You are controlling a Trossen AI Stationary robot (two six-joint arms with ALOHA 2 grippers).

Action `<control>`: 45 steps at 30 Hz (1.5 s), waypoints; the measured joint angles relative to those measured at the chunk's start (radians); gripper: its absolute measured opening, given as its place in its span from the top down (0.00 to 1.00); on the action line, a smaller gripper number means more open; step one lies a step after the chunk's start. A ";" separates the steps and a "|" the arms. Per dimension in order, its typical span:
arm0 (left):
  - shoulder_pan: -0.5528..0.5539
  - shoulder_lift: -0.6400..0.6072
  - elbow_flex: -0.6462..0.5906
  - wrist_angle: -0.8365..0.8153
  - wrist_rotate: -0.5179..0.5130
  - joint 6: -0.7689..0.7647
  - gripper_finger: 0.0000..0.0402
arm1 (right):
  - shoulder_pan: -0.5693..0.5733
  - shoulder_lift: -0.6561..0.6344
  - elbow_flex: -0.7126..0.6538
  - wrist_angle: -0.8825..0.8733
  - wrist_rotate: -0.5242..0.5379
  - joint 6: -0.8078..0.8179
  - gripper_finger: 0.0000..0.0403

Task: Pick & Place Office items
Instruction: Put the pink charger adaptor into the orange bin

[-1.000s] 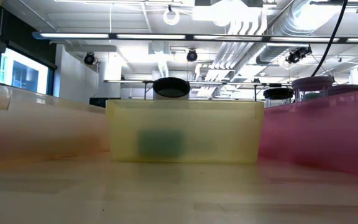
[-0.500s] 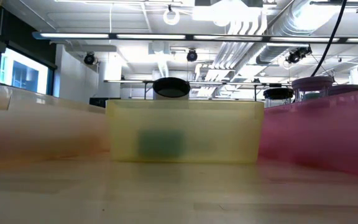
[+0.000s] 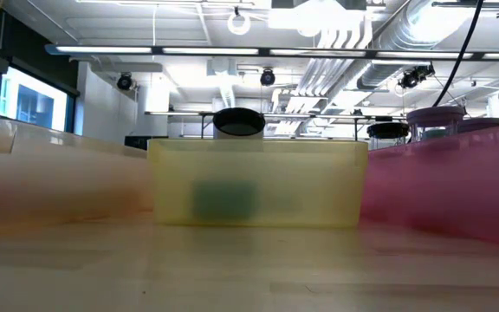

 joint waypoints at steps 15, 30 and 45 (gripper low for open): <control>0.000 0.000 0.000 0.000 0.012 -0.003 0.30 | 0.000 0.000 0.000 0.000 -0.020 0.001 0.70; -0.001 0.000 0.000 0.001 0.012 -0.011 0.38 | 0.000 0.000 0.000 0.001 -0.026 0.008 0.65; -0.014 -0.001 -0.001 0.001 0.037 -0.019 0.38 | -0.007 -0.004 0.001 -0.099 -0.027 0.029 0.50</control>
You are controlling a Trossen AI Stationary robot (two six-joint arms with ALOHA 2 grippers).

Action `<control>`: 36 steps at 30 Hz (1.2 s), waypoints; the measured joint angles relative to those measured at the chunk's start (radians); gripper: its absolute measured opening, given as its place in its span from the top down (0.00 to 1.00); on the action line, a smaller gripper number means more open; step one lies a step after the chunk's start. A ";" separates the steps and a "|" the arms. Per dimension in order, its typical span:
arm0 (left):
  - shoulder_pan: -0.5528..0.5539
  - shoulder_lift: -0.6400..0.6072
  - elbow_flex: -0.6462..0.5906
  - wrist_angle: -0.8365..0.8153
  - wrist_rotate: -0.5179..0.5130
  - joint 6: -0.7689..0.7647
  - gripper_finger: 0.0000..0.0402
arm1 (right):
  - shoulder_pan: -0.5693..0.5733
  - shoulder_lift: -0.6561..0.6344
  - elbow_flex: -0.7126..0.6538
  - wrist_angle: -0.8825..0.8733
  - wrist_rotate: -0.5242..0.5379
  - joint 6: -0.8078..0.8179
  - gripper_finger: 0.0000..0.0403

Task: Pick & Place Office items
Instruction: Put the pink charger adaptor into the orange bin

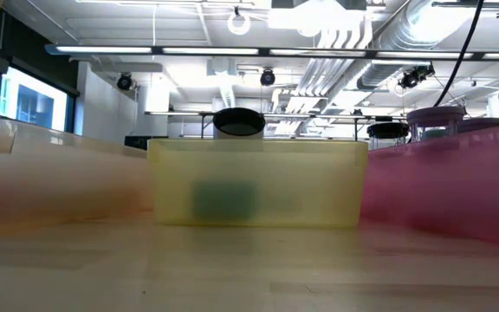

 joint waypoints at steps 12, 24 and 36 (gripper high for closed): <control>-0.023 -0.001 0.001 0.005 0.018 -0.050 0.38 | 0.000 -0.035 -0.001 -0.136 0.042 0.003 0.50; -0.025 -0.020 0.001 -0.139 0.163 -0.184 0.38 | 0.055 -0.034 -0.002 -0.280 0.083 0.030 0.49; 0.042 -0.046 -0.005 -0.587 0.608 -0.343 0.38 | 0.106 -0.034 -0.002 -0.402 0.115 0.083 0.49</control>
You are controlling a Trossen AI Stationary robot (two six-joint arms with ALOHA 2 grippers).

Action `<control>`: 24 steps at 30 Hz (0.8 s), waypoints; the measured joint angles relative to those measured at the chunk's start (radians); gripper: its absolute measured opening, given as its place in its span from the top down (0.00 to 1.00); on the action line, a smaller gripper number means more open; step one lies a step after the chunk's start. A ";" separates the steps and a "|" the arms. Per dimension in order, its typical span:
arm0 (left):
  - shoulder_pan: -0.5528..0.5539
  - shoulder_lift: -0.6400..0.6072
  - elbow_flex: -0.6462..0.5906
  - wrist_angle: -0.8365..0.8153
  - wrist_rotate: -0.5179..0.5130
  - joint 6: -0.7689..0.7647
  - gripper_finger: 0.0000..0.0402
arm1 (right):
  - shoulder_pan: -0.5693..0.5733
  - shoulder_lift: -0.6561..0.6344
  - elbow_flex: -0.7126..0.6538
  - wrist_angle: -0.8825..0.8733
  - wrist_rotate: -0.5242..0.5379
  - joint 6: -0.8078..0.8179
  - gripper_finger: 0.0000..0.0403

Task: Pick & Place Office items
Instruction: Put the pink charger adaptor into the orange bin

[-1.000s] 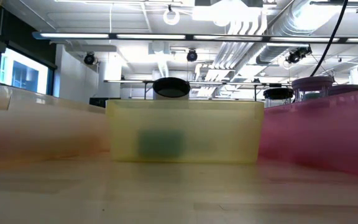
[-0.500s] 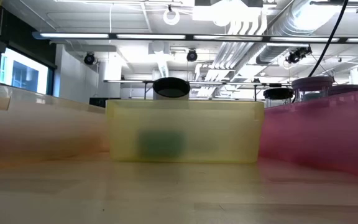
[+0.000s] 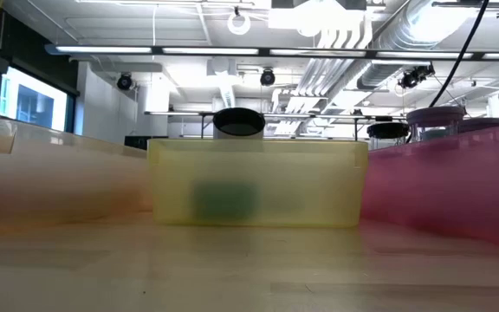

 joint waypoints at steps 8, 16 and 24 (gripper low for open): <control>0.141 0.000 -0.068 0.018 0.016 0.212 0.38 | 0.000 0.000 0.000 0.002 -0.005 0.005 0.49; 0.233 0.000 -0.302 0.292 0.201 0.404 0.38 | 0.014 0.000 0.000 0.001 -0.038 0.020 0.49; 0.291 0.000 -0.466 0.585 0.268 0.480 0.38 | 0.013 0.000 0.000 0.002 -0.057 0.023 0.49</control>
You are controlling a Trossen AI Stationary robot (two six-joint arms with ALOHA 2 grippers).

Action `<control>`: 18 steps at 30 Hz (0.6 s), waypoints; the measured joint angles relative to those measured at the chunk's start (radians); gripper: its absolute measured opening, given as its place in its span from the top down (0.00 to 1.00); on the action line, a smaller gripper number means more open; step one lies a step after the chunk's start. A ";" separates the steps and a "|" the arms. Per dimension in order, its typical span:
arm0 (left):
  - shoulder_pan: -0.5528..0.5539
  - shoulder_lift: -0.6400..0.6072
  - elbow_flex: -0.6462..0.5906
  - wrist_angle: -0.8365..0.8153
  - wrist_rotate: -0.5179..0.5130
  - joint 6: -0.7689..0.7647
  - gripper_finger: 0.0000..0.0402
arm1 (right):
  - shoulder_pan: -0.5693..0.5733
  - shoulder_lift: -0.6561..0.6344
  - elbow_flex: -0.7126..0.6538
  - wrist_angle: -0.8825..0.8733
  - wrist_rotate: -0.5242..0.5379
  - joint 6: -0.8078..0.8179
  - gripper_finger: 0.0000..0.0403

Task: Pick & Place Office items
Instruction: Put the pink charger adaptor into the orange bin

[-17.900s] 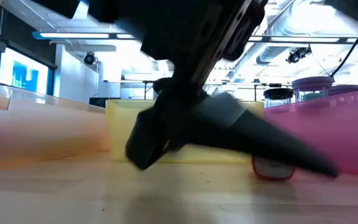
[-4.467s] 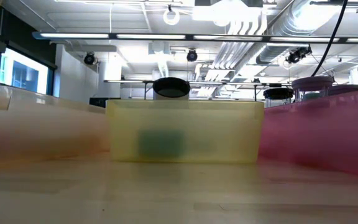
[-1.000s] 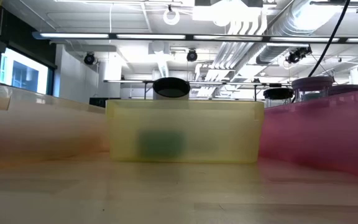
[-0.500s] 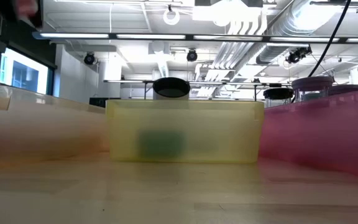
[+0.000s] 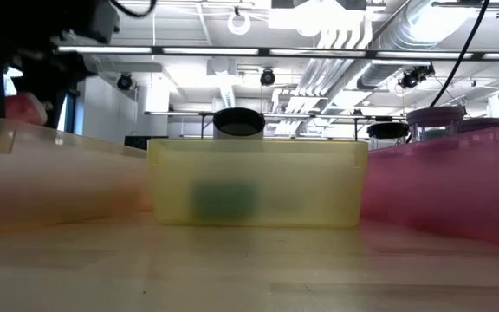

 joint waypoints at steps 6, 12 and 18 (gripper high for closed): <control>0.035 0.000 -0.082 0.138 0.033 -0.001 0.38 | 0.000 0.000 0.000 0.002 0.000 0.000 0.49; 0.064 0.000 -0.105 0.222 0.142 -0.010 0.38 | 0.000 0.000 0.000 0.003 0.003 0.000 0.49; 0.100 0.000 -0.105 0.224 0.173 -0.186 0.38 | 0.000 0.000 0.000 0.003 0.004 0.000 0.49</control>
